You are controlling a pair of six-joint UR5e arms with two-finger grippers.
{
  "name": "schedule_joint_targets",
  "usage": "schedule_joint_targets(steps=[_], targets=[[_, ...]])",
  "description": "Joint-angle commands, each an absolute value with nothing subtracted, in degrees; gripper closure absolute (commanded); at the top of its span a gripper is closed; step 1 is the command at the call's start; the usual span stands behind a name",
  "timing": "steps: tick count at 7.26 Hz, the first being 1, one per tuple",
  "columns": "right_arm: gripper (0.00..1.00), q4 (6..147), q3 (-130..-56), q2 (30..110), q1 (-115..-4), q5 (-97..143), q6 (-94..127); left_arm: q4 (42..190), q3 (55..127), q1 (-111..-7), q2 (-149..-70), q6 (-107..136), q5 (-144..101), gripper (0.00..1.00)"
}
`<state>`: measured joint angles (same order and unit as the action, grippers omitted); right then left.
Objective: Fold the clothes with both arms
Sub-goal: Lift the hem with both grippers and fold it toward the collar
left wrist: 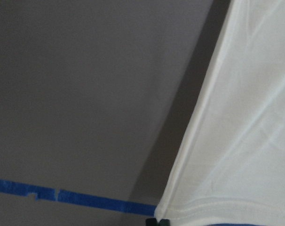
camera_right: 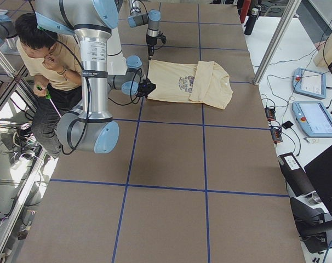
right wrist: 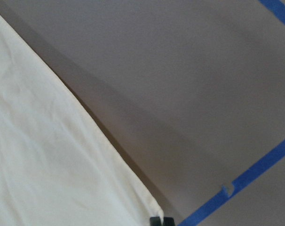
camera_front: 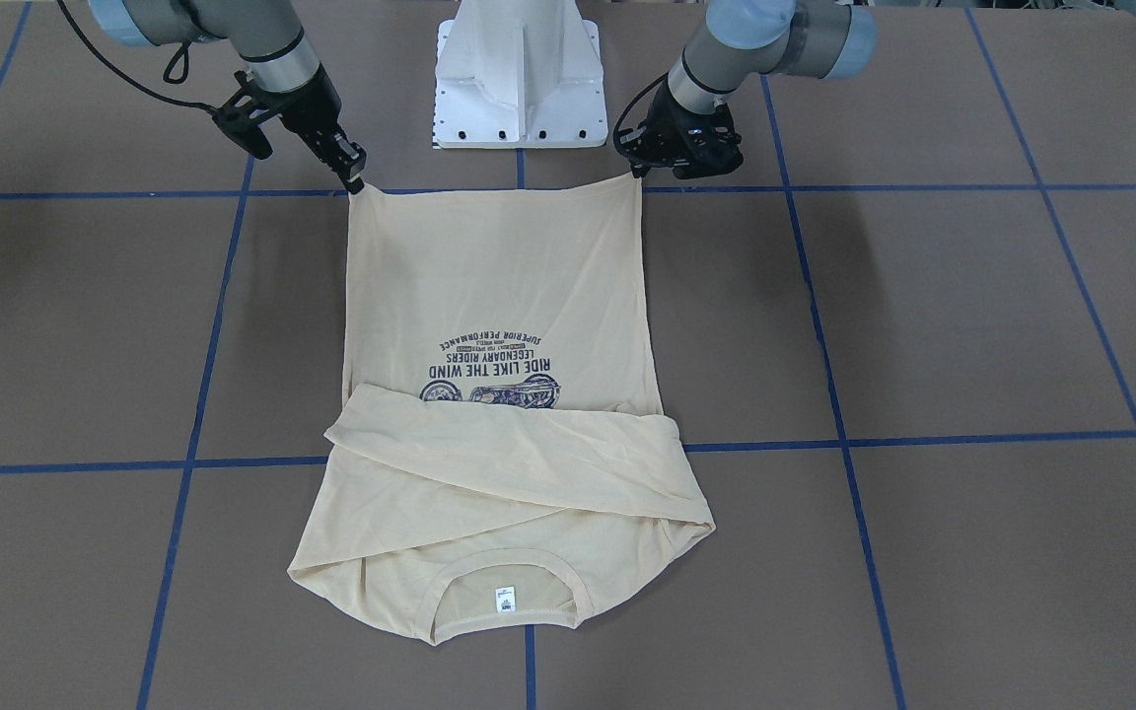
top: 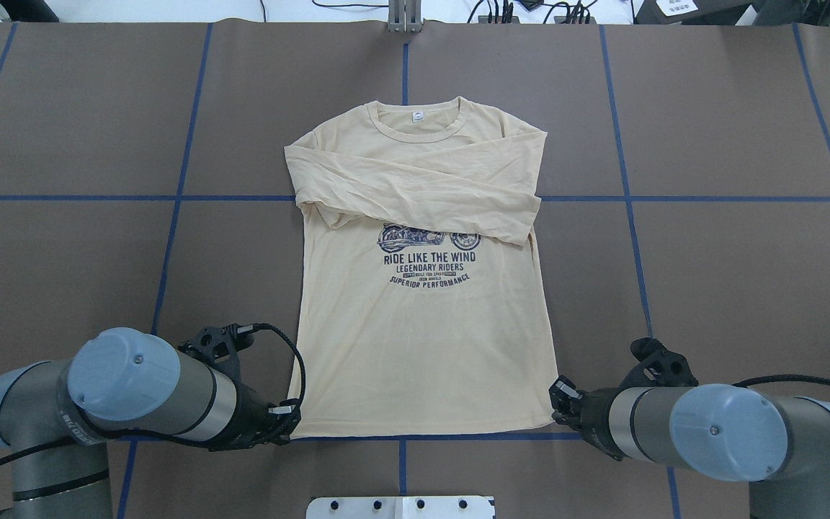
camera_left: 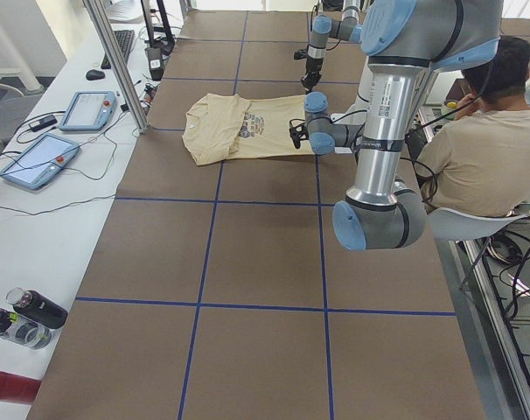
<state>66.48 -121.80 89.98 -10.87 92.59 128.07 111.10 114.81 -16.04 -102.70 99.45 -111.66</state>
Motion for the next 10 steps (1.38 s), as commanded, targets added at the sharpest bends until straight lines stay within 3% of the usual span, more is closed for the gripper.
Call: schedule_joint_targets(steps=[1,4,6,8,10], targets=[[1.0,66.53,-127.32,93.93,-10.9,94.99,128.14,106.81,121.25,-15.04,-102.3,104.83,-112.58,1.0],[1.0,66.53,-132.71,96.07,-12.73,99.74,128.14,106.52,125.07,-15.02,-101.87,109.26,-112.41,1.0],[1.0,66.53,-129.75,94.84,-19.82,105.62,127.01,106.61,125.42,-19.92,-102.83,105.66,-112.32,1.0],[1.0,66.71,-122.74,87.93,-29.75,112.46,123.42,106.79,123.76,-25.72,-103.44,103.89,-112.32,1.0],[1.0,79.45,-119.8,78.45,-37.49,116.18,113.96,107.75,120.7,-29.77,-104.5,97.17,-112.15,1.0]])
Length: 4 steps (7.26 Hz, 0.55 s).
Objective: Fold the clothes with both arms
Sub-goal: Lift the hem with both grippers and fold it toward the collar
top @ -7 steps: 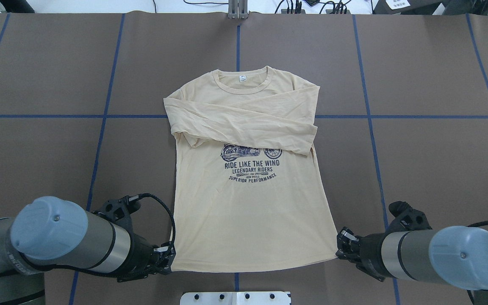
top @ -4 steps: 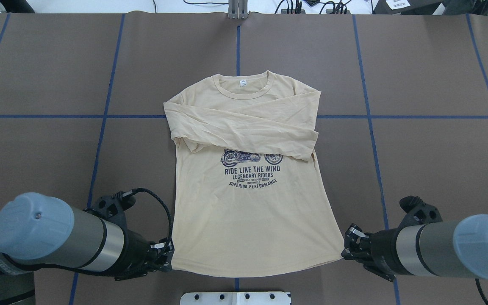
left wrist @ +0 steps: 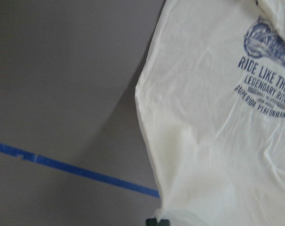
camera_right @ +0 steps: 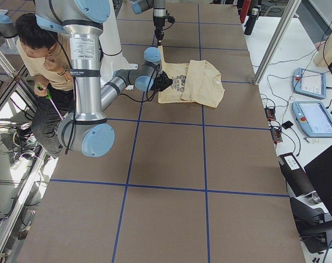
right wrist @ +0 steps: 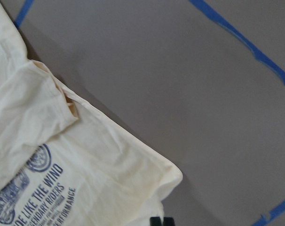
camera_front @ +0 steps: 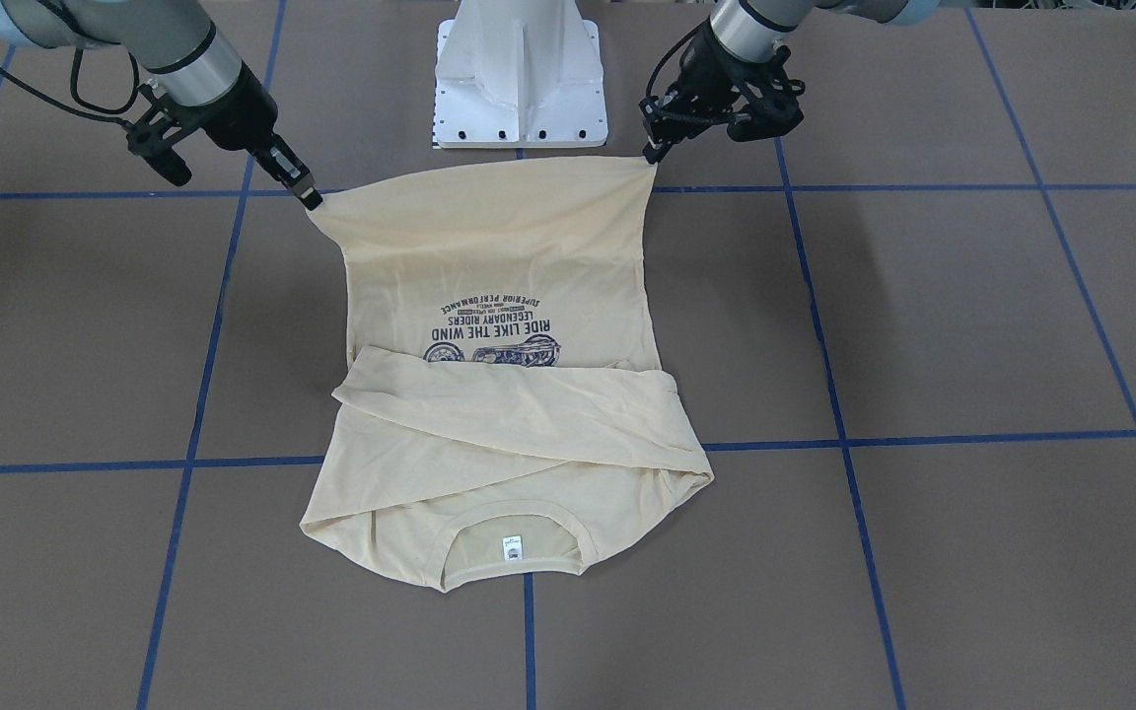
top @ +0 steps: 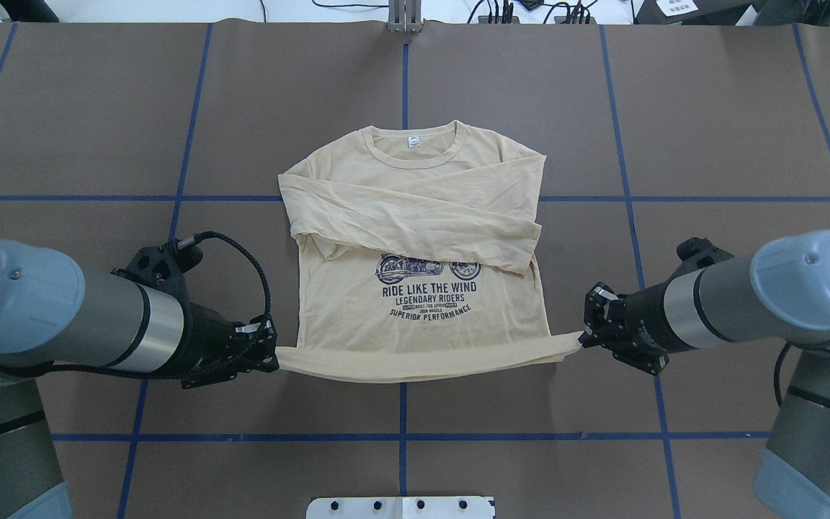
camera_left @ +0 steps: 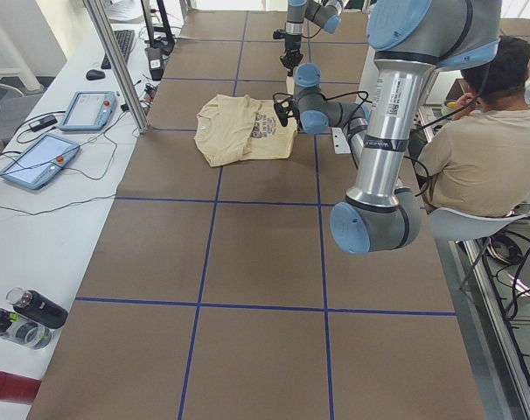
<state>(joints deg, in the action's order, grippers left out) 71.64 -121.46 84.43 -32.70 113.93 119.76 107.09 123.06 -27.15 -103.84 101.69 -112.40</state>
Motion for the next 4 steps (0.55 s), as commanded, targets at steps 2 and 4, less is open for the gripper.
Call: schedule_joint_targets(steps=[2,4], targets=[[1.0,92.34,-113.95,67.37,-41.81,116.28,107.78,108.1,112.02,-36.53,-110.1,90.71,-112.41,1.0],[1.0,92.46,-108.48,64.44,-45.95,116.19,101.72,108.28,107.85,-40.33,-111.97,86.24,-112.41,1.0]])
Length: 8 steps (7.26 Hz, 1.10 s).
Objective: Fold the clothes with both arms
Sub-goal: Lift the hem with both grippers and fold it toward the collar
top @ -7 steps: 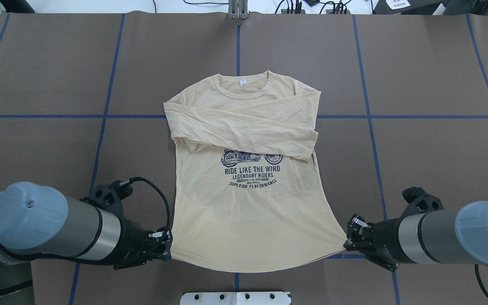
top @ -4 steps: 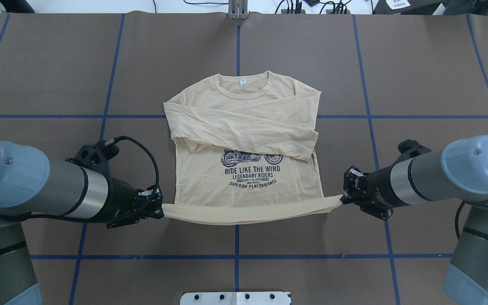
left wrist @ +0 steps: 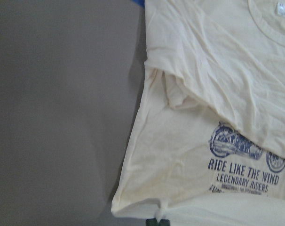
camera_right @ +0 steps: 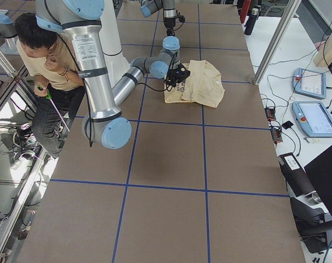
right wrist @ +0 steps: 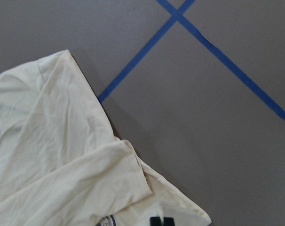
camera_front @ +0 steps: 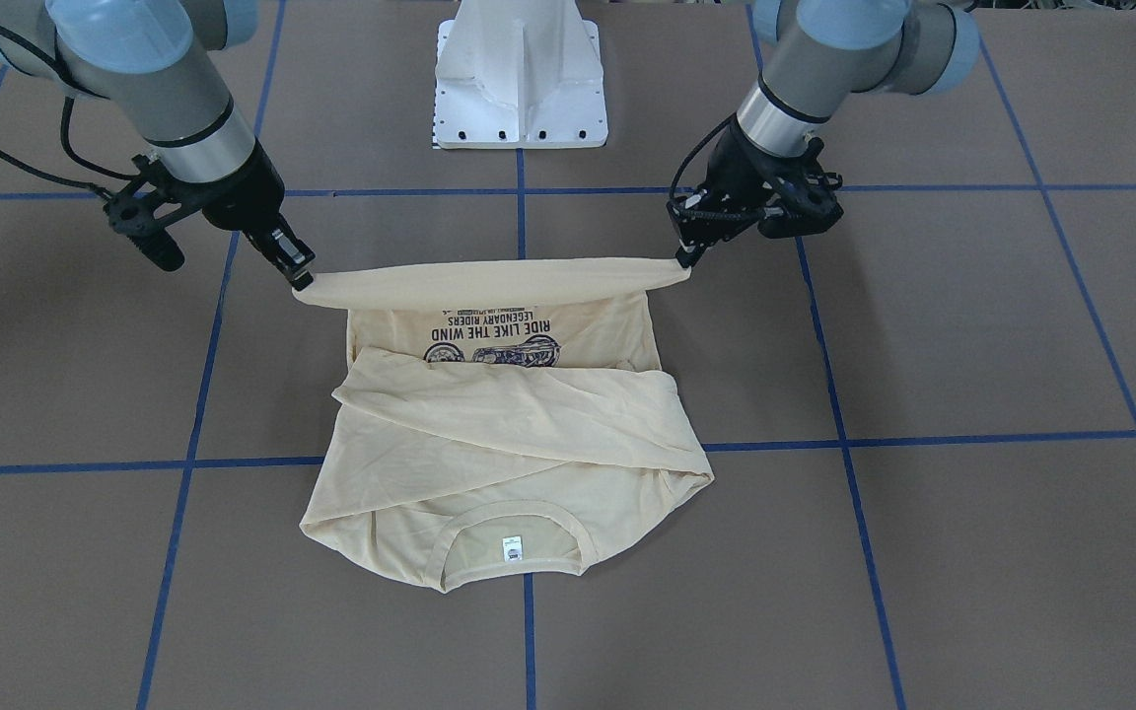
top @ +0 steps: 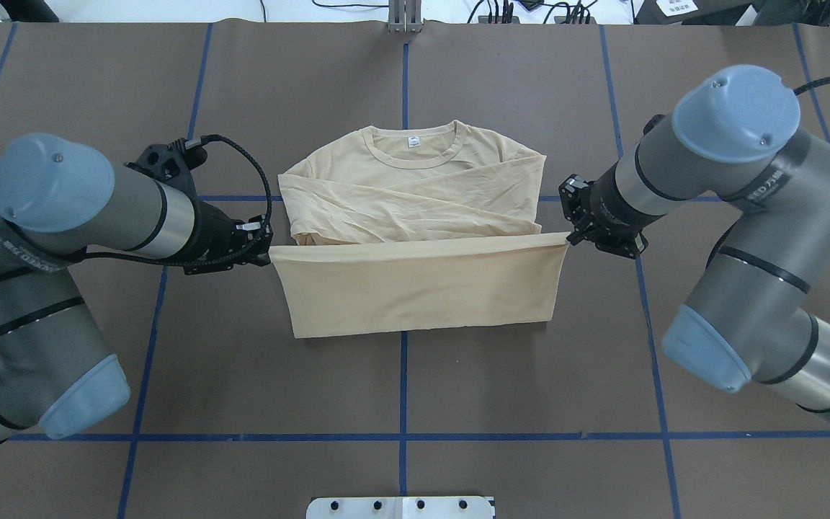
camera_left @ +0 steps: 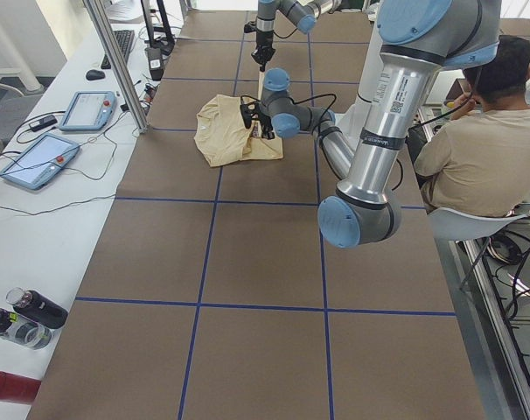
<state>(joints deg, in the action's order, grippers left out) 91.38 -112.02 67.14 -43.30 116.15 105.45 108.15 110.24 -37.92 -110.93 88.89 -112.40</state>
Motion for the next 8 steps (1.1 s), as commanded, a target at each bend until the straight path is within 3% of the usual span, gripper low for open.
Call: schedule_joint_targets(steps=[1,4,8], targets=[[1.0,92.2,-104.98,61.9,-46.92,116.1,101.34,108.37,107.75,-41.82,-112.23,85.96,-112.59,1.0],[1.0,91.85,-92.33,53.11,-50.71,116.1,95.03,108.72,104.96,-44.81,-115.64,85.69,-112.41,1.0],[1.0,87.75,-78.52,47.02,-50.89,115.66,90.53,120.12,88.81,-46.05,-120.66,85.87,-111.89,1.0]])
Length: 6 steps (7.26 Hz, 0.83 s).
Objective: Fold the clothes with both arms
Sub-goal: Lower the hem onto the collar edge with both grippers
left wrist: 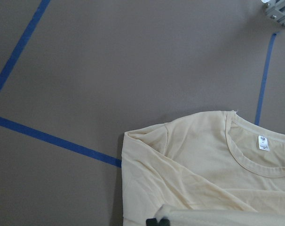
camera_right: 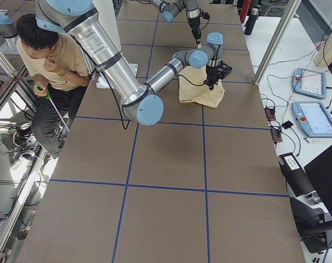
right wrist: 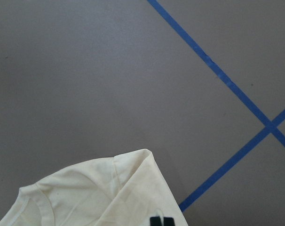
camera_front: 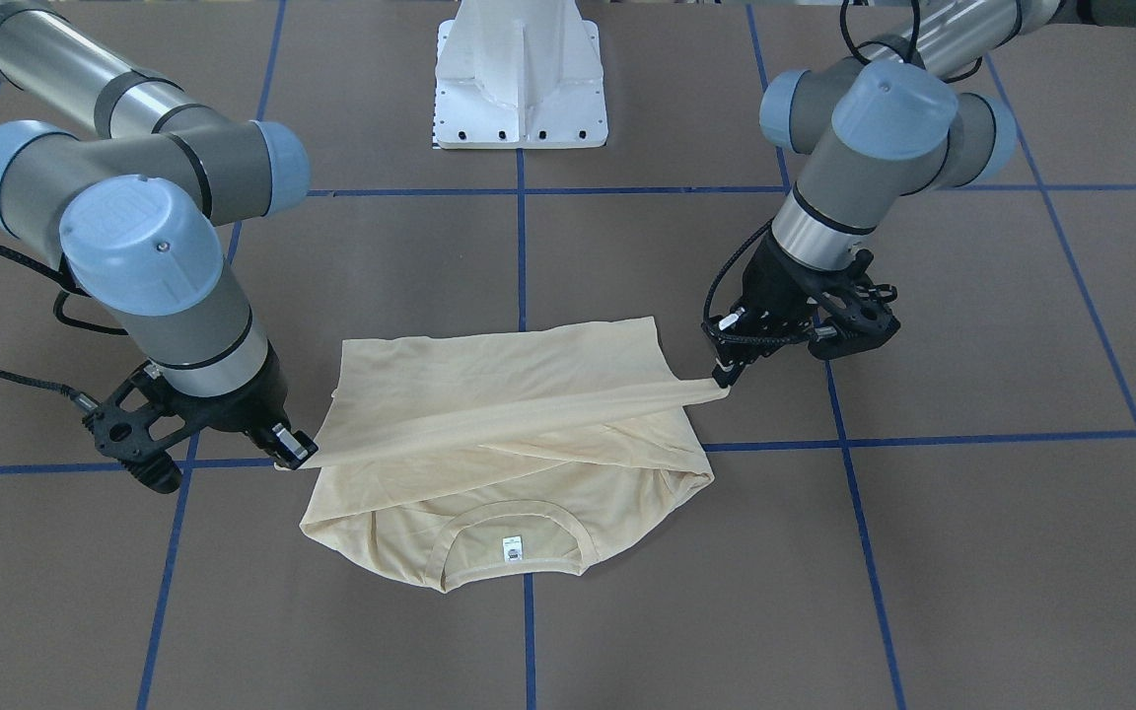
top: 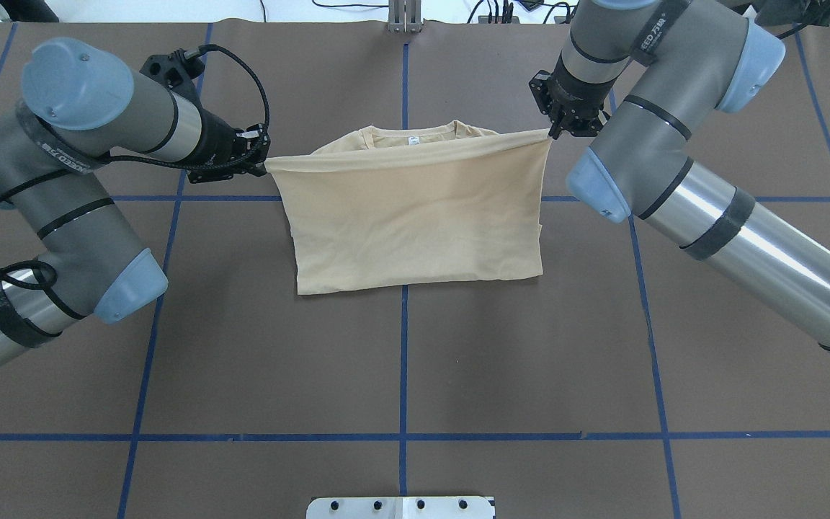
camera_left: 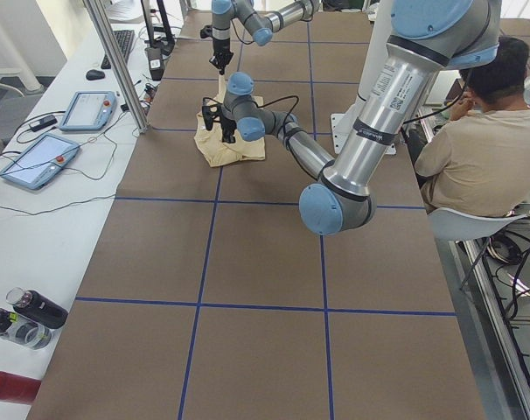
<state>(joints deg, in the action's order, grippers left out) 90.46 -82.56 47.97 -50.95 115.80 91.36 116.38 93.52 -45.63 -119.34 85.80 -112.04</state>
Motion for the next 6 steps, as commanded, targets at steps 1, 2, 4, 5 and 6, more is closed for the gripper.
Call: schedule_joint_targets(steps=[1,2,4,5,6], targets=[[1.0,84.15,-75.09,46.85,-50.63,115.58,90.53,121.36,85.12,-46.32,-122.5,85.87,-111.62,1.0],[1.0,83.59,-73.32,46.06,-50.19,115.66,90.27,123.64,82.03,-46.32,-123.65,85.96,-109.71,1.0],[1.0,80.96,-70.68,45.7,-49.05,115.23,89.82,127.86,74.65,-46.32,-126.9,85.96,-109.42,1.0],[1.0,79.21,-69.18,45.53,-48.09,113.92,89.91,129.97,72.01,-46.23,-127.52,85.96,-109.34,1.0],[1.0,79.02,-68.56,45.27,-48.08,113.73,89.83,130.86,70.24,-46.06,-128.4,85.96,-107.42,1.0]])
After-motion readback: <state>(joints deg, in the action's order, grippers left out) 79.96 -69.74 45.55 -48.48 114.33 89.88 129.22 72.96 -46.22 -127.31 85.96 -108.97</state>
